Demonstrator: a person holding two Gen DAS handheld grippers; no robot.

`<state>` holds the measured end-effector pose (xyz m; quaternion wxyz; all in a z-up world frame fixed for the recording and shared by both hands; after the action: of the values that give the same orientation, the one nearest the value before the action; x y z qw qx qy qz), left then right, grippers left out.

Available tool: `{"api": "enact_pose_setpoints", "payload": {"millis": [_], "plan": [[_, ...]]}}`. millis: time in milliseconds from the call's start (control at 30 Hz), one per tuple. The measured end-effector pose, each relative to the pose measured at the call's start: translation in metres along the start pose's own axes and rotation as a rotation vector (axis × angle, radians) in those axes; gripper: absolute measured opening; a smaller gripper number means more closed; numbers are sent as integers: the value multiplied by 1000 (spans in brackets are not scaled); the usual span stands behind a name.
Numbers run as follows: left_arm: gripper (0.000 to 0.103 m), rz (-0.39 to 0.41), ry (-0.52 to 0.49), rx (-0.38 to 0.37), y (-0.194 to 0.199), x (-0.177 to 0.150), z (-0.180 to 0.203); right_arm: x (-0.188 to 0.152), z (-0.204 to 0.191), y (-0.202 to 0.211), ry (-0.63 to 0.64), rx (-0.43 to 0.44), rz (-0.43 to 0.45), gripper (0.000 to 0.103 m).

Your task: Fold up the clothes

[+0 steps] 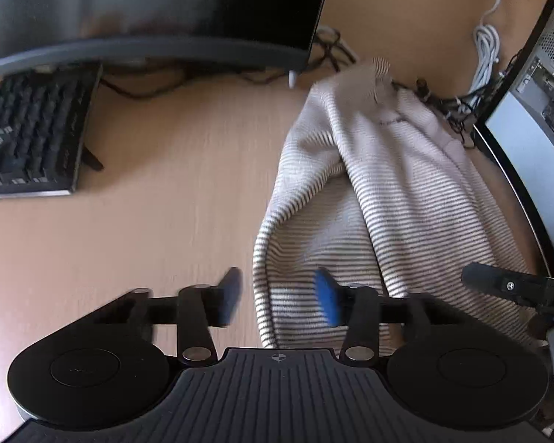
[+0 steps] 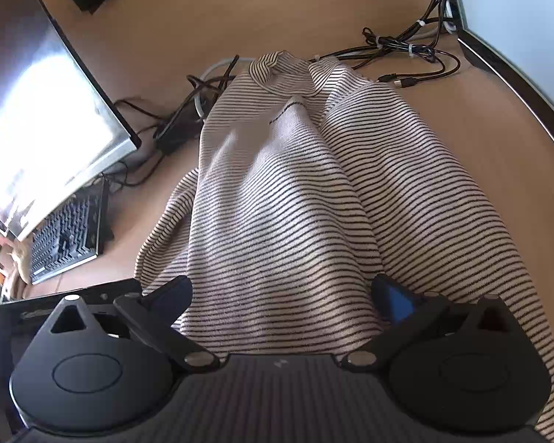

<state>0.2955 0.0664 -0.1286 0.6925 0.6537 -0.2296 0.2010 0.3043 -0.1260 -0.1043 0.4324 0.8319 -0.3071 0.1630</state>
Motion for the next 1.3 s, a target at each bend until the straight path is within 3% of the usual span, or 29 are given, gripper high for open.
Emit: {"api": "enact_pose_setpoints", "payload": {"millis": [133,200,267,467,567,700,767,867,933,1033,1167,1300], "plan": [[37,-15,-49,9,-4,2,-1,2,-1,3,16,-12,-39,103],[37,-23,-73,13,-6,3,-1,0,-5,1,47,-19,-52,103],[49,-25,-104,14,-10,5,5,-3,-10,0,88,-32,-64,103],[54,-29,-187,78,-33,10,14,-21,-21,-3,255,-93,-81,103],[52,-22,-196,71,-41,13,19,-25,-21,0,237,-92,-75,103],[34,-2,-216,62,-46,13,24,-26,-21,2,196,-82,-69,103],[10,24,-242,71,-44,11,26,-27,-22,3,194,-78,-75,103],[8,67,-293,99,-37,2,16,-32,-25,6,198,-68,-89,103],[8,94,-321,153,-24,3,-3,-39,-28,10,206,-54,-109,103],[8,146,-303,312,-1,17,-64,-50,-32,19,213,-39,-125,103],[9,219,-245,515,26,62,-151,-64,-35,31,198,-50,-119,103],[11,296,-293,590,32,92,-164,-69,-56,18,158,-11,-163,103]]}}
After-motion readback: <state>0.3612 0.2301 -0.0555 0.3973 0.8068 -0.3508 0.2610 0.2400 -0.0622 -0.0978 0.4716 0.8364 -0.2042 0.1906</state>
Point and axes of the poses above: each gripper's, at about its wrist camera, not at the fingertips, and y roughly against the way its jaws point, z to its right, x to its top, the point moved 8 cm from there along -y, roughly the way its jaws point, and after that the axes turned 11 degrees about x, right-handed, at the moved point
